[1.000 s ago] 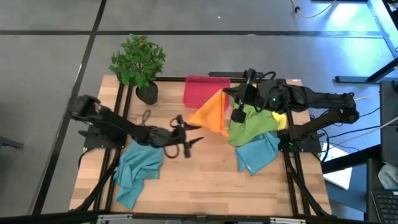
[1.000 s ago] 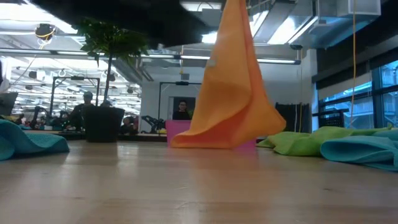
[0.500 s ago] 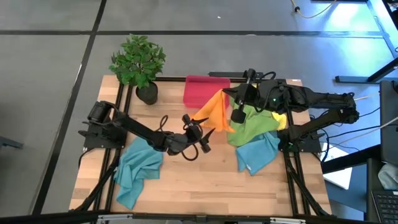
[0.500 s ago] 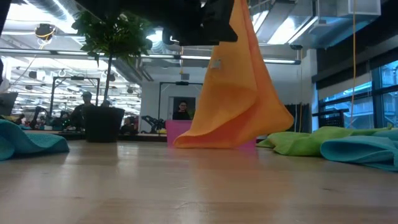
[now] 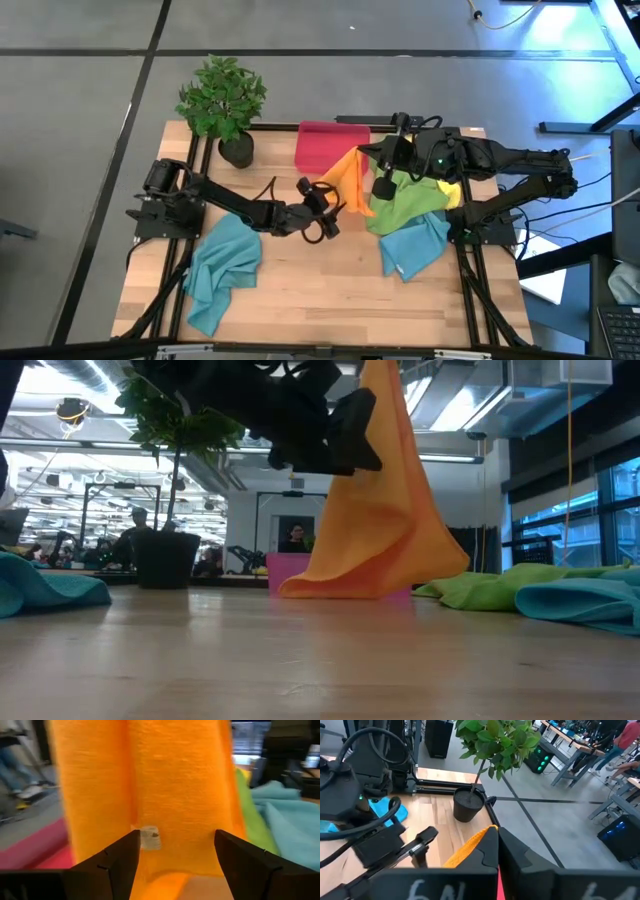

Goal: Roll microfiber towels into tight, uniform cylinder then place into a basket
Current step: Fold the orange towel

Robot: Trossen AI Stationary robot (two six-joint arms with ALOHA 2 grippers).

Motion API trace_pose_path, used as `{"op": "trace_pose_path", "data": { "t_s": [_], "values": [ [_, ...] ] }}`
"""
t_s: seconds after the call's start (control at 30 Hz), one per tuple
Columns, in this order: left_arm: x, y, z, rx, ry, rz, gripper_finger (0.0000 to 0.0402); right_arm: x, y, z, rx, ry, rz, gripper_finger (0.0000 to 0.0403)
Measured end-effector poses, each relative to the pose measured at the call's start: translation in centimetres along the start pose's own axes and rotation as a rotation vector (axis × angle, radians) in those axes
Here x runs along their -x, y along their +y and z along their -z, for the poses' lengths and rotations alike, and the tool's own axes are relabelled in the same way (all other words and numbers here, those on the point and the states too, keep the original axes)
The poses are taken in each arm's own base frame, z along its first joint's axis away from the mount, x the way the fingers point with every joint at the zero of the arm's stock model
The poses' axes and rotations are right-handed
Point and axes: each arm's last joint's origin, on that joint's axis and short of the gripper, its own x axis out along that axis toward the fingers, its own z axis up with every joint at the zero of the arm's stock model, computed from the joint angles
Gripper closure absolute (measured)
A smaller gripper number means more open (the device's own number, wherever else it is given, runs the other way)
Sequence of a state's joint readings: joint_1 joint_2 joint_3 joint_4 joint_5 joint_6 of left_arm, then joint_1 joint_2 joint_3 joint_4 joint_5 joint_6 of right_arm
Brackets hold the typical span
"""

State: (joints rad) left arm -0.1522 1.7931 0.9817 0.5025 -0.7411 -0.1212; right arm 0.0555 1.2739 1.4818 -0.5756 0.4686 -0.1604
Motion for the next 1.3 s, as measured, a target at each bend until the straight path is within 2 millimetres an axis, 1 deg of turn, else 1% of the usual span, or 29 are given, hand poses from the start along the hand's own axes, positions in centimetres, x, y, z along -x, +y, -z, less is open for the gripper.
{"op": "trace_pose_path", "data": {
  "t_s": [0.1, 0.27, 0.57, 0.67, 0.77, 0.87, 0.97, 1.03, 1.13, 1.3],
  "values": [
    [-0.3, 0.2, 0.0, 0.001, 0.014, 0.066, 0.0154, 0.0, 0.0, 0.0, 0.001, 0.002, 0.000, 0.0402],
    [-1.0, 0.9, 0.4, -0.017, 0.060, 0.109, 0.0163, 0.0, 0.0, 0.1, 0.002, 0.006, -0.003, 0.0402],
    [-3.1, 3.3, 0.3, 0.021, 0.100, 0.307, 0.0186, 0.0, 0.1, 0.5, 0.000, 0.043, -0.009, 0.0402],
    [-2.6, 4.1, 0.4, 0.036, 0.100, 0.320, 0.0190, 0.0, 0.1, 0.5, 0.005, 0.052, -0.011, 0.0401],
    [-1.2, 5.0, 0.7, 0.059, 0.054, 0.327, 0.0190, 0.0, 0.1, 0.5, 0.006, 0.052, -0.011, 0.0401],
    [0.3, 5.8, 1.1, 0.134, -0.057, 0.351, 0.0190, 0.0, 0.1, 0.5, 0.013, 0.051, -0.011, 0.0400],
    [1.2, 6.4, 2.5, 0.192, -0.094, 0.388, 0.0190, 0.0, 0.1, 0.5, 0.023, 0.048, -0.011, 0.0399],
    [1.2, 6.5, 3.2, 0.210, -0.077, 0.390, 0.0190, 0.0, 0.1, 0.5, 0.022, 0.046, -0.010, 0.0399],
    [0.7, 6.3, 4.0, 0.208, -0.048, 0.397, 0.0190, 0.0, 0.1, 0.4, 0.020, 0.042, -0.010, 0.0399],
    [-0.4, 5.9, 3.7, 0.215, -0.071, 0.445, 0.0190, 0.0, 0.1, 0.4, 0.019, 0.041, -0.010, 0.0399]
  ]
}}
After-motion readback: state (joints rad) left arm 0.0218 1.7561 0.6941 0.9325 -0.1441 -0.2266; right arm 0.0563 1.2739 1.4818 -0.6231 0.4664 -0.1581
